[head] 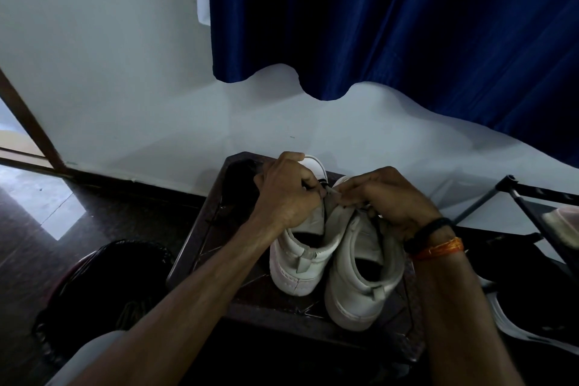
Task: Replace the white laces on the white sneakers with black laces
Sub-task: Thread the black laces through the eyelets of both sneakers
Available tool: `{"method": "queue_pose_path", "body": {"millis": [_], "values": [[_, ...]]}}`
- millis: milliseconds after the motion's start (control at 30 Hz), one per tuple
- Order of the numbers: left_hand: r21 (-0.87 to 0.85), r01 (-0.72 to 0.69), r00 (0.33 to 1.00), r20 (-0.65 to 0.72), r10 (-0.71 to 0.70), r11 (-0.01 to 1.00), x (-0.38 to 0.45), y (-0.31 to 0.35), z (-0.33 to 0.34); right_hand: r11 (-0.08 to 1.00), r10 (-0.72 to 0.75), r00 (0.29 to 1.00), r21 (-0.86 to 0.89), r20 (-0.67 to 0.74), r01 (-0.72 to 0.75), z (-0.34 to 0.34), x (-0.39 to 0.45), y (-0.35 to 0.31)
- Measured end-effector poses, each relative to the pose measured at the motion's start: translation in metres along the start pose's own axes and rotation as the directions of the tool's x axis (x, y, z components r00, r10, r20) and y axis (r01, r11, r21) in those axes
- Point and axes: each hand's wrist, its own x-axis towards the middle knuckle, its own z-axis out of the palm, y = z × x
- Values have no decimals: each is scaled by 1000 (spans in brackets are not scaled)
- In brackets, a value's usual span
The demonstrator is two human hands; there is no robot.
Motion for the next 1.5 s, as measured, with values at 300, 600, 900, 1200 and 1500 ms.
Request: {"method": "queue_pose_path", "body": {"millis": [300, 600, 900, 1200, 1500], "values": [[-6, 5, 1000, -18, -5, 1000, -1, 0, 3, 998, -62, 998, 0, 29, 62, -1, 4, 6], [124, -17, 992, -121, 32, 992, -6, 5, 1, 996, -88, 992, 2, 87, 88, -2, 3, 6], [30, 5, 996, -84, -3, 1000, -5, 6, 1, 996, -70, 994, -44, 80, 73, -3, 6, 8], [53, -28, 994, -100, 33, 998, -10, 10, 0, 957, -132, 991, -261, -1, 128, -3, 18, 22], [43, -29, 995, -90, 33, 999, -9, 9, -1, 869, -96, 993, -481, 62, 114, 2, 29, 26]]}}
